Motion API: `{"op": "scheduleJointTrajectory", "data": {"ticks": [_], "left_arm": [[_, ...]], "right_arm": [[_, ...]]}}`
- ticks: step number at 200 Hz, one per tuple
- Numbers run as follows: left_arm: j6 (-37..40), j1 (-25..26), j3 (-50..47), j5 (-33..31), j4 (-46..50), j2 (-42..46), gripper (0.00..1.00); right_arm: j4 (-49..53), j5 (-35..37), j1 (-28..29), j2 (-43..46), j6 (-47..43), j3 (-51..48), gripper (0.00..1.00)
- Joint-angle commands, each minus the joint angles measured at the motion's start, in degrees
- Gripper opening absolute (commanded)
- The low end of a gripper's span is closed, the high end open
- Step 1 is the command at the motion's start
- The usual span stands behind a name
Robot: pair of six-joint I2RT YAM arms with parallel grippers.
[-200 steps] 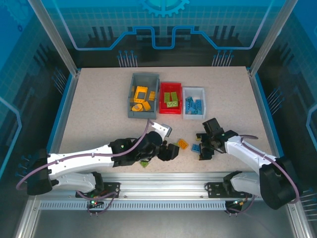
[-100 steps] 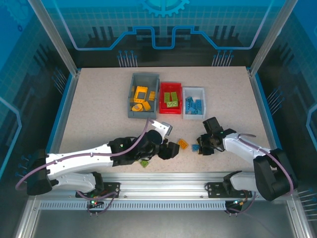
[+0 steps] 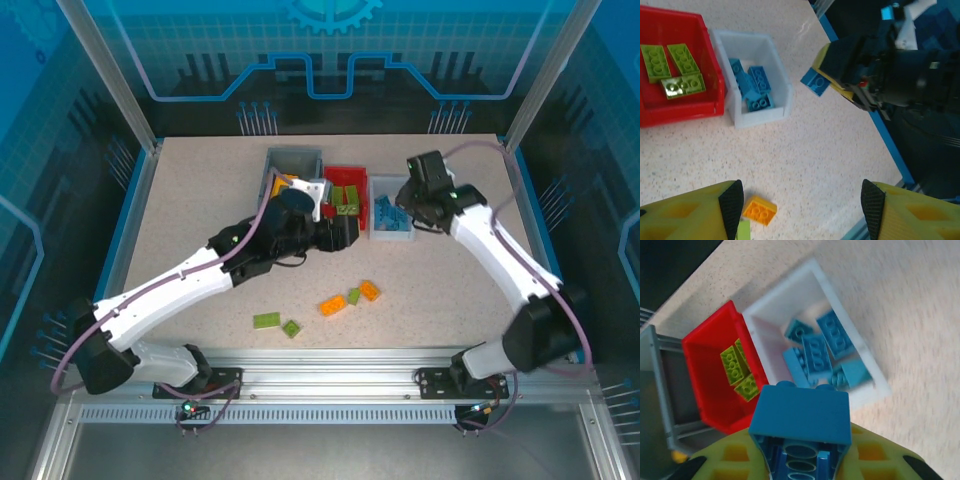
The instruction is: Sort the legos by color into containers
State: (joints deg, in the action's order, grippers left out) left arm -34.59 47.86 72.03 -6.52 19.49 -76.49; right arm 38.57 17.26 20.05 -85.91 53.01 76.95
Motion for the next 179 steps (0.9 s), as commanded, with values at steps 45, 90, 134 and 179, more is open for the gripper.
{"op": "scheduleJointTrajectory", "data": {"ticks": [45,90,134,179], "left_arm": [[-2.4,-3.73,3.85,5.18,3.45,-4.63,0.68],[-3.57,-3.72,-1.41,6.34,3.21,-3.63,0.68],[-3.58,-2.89,-6.72,8.62,2.31,-3.62,0.68],[-5.43,0.82,-7.61,7.22,4.95,-6.9,0.69]], "right_arm": [[17.42,10.73,-0.79,-31.39,-20.56,26.55,0.21],[20.63,11.4,-0.44,-39.44,-21.73,34.67,0.41],[19.19,10.98,1.75,-33.51,-21.72,33.43,0.6],[15.15,12.0,5.71,-18.65,-21.71,26.18,0.58]]}}
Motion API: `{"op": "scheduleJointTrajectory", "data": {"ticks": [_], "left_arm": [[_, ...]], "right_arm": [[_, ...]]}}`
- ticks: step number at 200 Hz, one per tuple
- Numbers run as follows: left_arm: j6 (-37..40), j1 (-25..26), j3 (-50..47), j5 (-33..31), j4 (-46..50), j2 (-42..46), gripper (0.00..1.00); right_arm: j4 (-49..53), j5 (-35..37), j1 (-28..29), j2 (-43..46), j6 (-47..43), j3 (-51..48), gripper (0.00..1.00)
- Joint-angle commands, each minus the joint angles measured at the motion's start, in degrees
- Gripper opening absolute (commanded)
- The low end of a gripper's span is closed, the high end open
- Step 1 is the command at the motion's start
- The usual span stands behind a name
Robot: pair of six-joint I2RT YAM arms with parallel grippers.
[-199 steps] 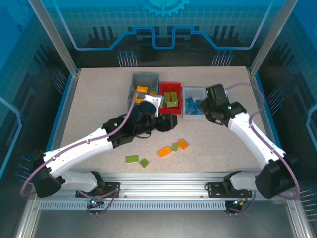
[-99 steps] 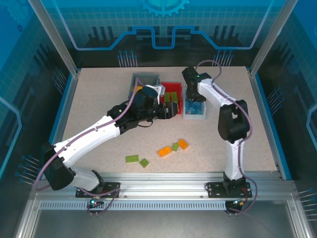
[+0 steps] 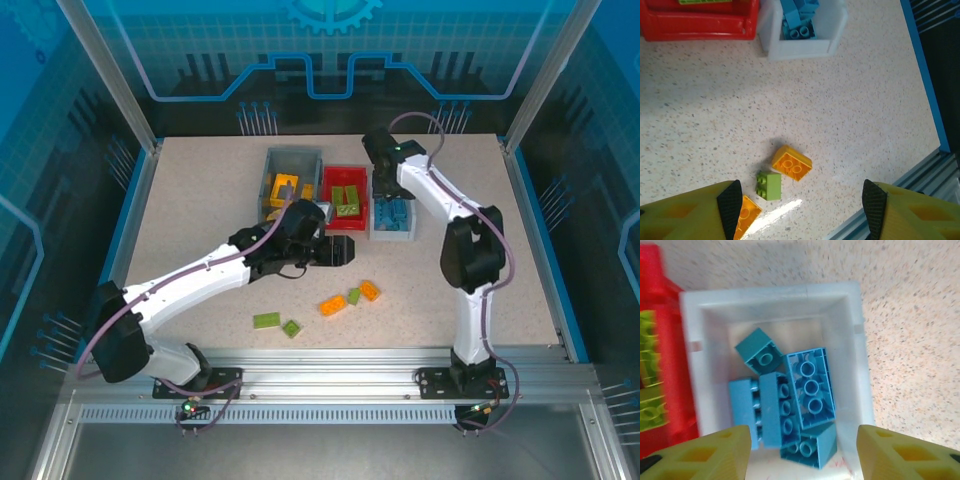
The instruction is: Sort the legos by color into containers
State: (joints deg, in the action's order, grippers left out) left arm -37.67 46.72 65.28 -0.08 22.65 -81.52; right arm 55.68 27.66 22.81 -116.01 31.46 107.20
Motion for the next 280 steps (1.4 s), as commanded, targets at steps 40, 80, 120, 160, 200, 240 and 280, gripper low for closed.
{"op": "scheduleJointTrajectory", "data": {"ticks": [40,80,120,160,200,240,280], "left_arm": [[-10.37,4.24,-2.9,-3.39,6.65,-3.28,0.7],[6.65,6.78,-6.13,1.54,7.68,-1.54,0.72],[24.74,6.89,-3.5,1.11,14.49,-8.05,0.78],[31.54,7.69,-0.63,-4.41,15.28,-16.49,0.82],[32.73,7.77,0.81,-5.88,13.09,-20.57,0.8],[32.31,9.24,0.22,-6.43,11.74,-22.98,0.58],[30.02,9.36,-1.06,-8.88,9.98,-21.86,0.4]], "right_arm": [[-16.95,-7.56,8.36,34.45,-5.36,-28.61,0.61],[-21.83,-25.26,12.69,53.05,-4.27,-49.81,0.66],[-24.75,-34.21,17.86,67.31,6.66,-63.23,0.7],[-22.52,-33.85,19.28,76.52,12.46,-67.36,0.73],[-21.4,-33.74,19.19,76.84,12.72,-67.26,0.73],[-22.35,-32.9,19.12,75.8,12.89,-67.29,0.73],[-22.74,-32.86,18.98,75.31,13.1,-67.38,0.72]]}}
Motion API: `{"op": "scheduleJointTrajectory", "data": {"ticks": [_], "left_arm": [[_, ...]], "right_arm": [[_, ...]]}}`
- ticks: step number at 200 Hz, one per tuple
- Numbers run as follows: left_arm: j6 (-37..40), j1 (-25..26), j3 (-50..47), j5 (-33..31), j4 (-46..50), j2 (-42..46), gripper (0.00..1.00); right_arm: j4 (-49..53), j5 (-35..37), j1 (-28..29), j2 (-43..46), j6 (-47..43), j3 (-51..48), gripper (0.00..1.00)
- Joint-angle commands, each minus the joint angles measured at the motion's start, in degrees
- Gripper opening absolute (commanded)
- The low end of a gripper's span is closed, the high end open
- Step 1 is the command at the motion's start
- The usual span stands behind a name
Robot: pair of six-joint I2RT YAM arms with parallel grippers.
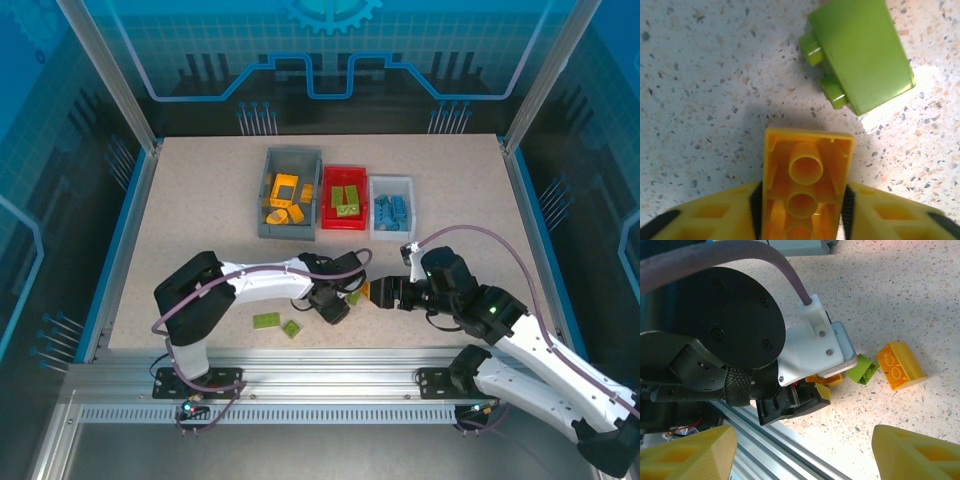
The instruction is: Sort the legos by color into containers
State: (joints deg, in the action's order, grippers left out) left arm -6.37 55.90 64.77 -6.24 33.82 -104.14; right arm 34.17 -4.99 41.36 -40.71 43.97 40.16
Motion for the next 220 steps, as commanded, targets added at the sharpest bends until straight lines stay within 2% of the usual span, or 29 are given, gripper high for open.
{"op": "scheduleJointTrajectory", "data": {"ticks": [1,21,39,69,88,129,163,186,220], "left_arm": [[-1.41,0.18,-0.59,-2.85,-1.25,0.86,0.4],[-3.84,-0.35,-1.14,-5.46,-1.14,4.23,0.36],[-6.66,-3.39,-1.14,-5.72,0.33,8.86,0.36],[-8.87,-12.39,1.2,-3.4,2.76,15.25,0.35],[-8.9,-19.0,4.38,-1.12,3.46,15.84,0.35],[-9.28,-30.95,16.02,3.94,3.23,6.98,0.35],[-10.32,-36.34,27.22,8.75,3.87,-4.02,0.35],[-11.66,-38.63,33.58,12.65,5.5,-10.28,0.35],[-12.97,-39.55,36.66,17.3,5.47,-15.21,0.37]], "right_arm": [[-1.22,-0.2,0.41,0.02,0.6,-0.39,0.72],[-2.59,-1.34,0.37,0.04,-0.62,0.11,0.72],[-5.34,-2.64,0.67,-1.81,-3.06,1.44,0.71],[-14.4,-2.47,3.76,-8.62,-8.43,5.38,0.71],[-18.41,1.83,7.79,-14.9,-12.94,9.83,0.71],[-27.73,16.17,15.16,-28.42,-21.69,19.62,0.72],[-32.41,27.25,19.9,-36.96,-26.81,26.15,0.74],[-30.02,29.51,20.76,-40.46,-26.3,30.41,0.74],[-29.62,29.58,20.69,-40.85,-24.3,29.89,0.74]]}}
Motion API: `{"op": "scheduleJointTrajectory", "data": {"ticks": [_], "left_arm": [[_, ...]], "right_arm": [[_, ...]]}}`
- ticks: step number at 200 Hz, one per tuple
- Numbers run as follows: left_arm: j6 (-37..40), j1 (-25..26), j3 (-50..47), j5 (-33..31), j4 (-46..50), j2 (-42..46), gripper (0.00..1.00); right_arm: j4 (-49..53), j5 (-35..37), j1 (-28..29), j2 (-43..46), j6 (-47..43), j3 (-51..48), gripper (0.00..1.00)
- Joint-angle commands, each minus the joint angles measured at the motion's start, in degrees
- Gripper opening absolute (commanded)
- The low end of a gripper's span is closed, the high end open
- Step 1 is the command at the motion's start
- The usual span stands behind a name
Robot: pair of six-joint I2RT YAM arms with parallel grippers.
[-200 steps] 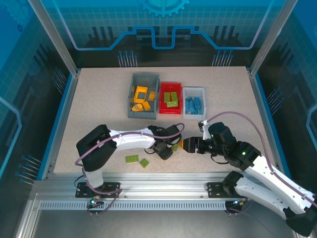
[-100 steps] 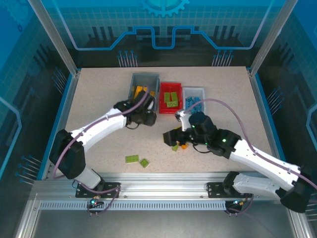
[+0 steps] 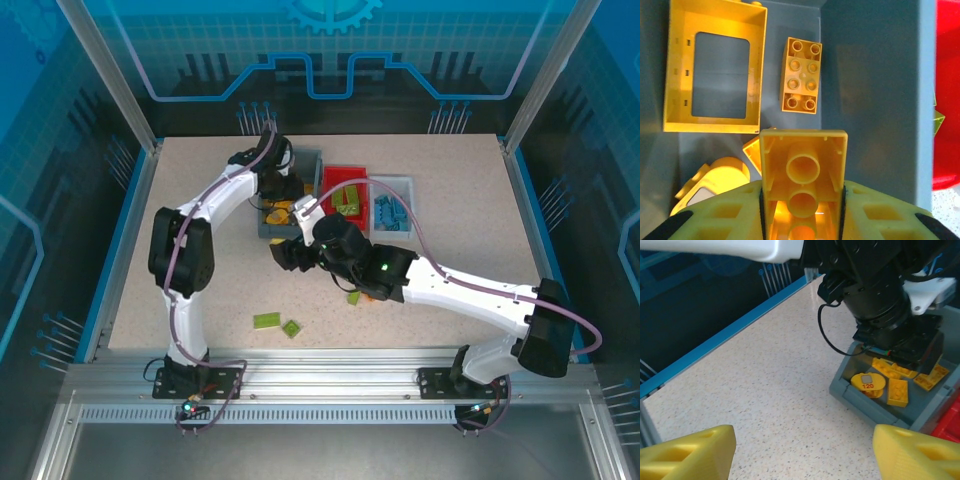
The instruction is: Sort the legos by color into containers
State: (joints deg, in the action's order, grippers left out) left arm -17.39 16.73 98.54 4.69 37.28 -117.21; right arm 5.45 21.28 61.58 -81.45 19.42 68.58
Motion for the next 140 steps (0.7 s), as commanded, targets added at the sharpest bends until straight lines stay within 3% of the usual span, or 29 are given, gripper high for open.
{"op": "scheduleJointTrajectory", "data": {"ticks": [1,24,57,72,140], "left_arm": [[-1.95,-0.38,2.93,6.47,2.01,-2.23,0.37],[-2.81,-0.38,2.0,8.13,1.32,-3.05,0.4],[-3.66,-0.85,-0.23,8.28,0.6,-1.69,0.62],[-3.82,-1.08,-1.48,7.08,0.36,0.45,0.67],[-7.74,-1.37,-13.16,5.16,-2.59,17.56,0.6]], "right_arm": [[-0.85,3.37,0.47,-0.11,0.26,1.48,0.74],[0.63,3.58,0.38,-0.37,1.29,1.56,0.74],[2.45,3.42,0.12,-0.4,2.37,1.64,0.75],[4.15,3.64,-0.14,-0.15,2.89,1.67,0.75],[12.46,4.6,0.04,3.8,7.27,-7.55,0.72]]}}
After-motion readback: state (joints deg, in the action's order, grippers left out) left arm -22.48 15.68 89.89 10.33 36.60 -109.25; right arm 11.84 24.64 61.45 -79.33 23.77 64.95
